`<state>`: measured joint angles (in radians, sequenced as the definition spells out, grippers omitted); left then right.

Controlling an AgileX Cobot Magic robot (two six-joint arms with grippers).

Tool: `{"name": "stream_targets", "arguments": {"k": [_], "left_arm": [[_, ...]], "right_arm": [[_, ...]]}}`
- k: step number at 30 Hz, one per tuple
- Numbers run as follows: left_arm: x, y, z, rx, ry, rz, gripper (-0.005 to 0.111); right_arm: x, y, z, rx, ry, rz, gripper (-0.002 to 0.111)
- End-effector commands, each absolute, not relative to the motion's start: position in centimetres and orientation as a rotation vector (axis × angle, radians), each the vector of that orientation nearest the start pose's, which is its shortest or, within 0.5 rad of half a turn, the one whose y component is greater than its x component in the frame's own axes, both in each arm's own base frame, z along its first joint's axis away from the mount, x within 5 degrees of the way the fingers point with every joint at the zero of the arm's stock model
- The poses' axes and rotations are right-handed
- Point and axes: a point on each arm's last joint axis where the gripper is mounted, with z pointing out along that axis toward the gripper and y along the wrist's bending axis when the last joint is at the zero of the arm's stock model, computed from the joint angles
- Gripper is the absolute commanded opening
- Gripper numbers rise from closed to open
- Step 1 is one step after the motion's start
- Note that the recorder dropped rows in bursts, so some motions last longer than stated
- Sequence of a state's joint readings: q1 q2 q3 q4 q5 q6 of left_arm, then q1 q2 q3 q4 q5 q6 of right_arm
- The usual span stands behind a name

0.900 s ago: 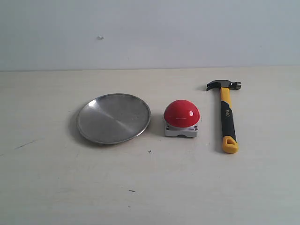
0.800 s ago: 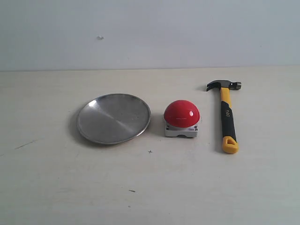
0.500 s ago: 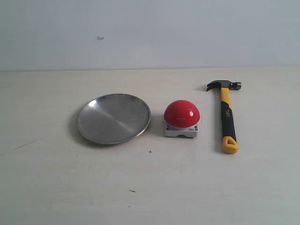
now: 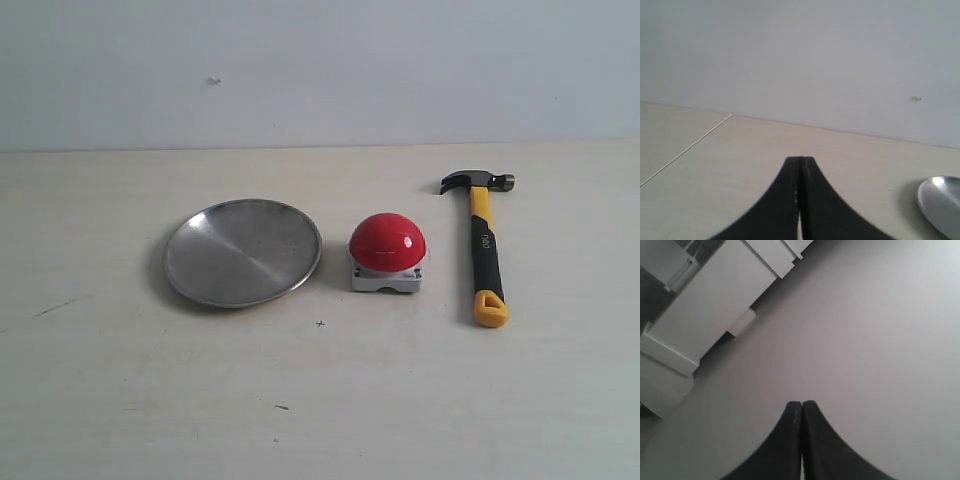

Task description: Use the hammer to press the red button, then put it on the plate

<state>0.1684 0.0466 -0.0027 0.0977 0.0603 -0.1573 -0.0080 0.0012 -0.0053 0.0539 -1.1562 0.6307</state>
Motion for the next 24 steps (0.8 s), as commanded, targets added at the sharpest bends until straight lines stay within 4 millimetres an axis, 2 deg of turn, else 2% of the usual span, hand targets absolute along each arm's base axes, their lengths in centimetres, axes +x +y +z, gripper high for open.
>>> {"name": "stream_targets", "arguments": {"k": [1,4,8,11,17,20,24], "left_arm": [[5.9,1.1,20.6,-0.184,1.573,0.089,0.000],[5.9,1.1,20.6,-0.184,1.573,0.089,0.000],[5.9,1.1,20.6,-0.184,1.573,0.089,0.000],[5.9,1.1,20.6,-0.184,1.573,0.089,0.000],[5.9,1.1,20.6,-0.184,1.573,0.089,0.000],[5.9,1.1,20.6,-0.184,1.573,0.089,0.000],[5.9,1.1,20.6,-0.184,1.573,0.089,0.000]], "right_arm": [[-0.2,0.0,29.0,0.140,0.344,0.739,0.000],[0.6,-0.1,28.7,0.188,0.430,0.722,0.000],[1.8,-1.1,27.9,0.361,0.528,0.734,0.000],[2.7,-1.5,27.1,0.433,0.646,0.656,0.000],[3.3,-2.7,26.6,0.579,0.682,0.578,0.001],[4.3,-2.8,28.2,0.584,0.784,0.470,0.001],[6.6,-2.5,31.7,0.512,0.927,0.319,0.001]]}}
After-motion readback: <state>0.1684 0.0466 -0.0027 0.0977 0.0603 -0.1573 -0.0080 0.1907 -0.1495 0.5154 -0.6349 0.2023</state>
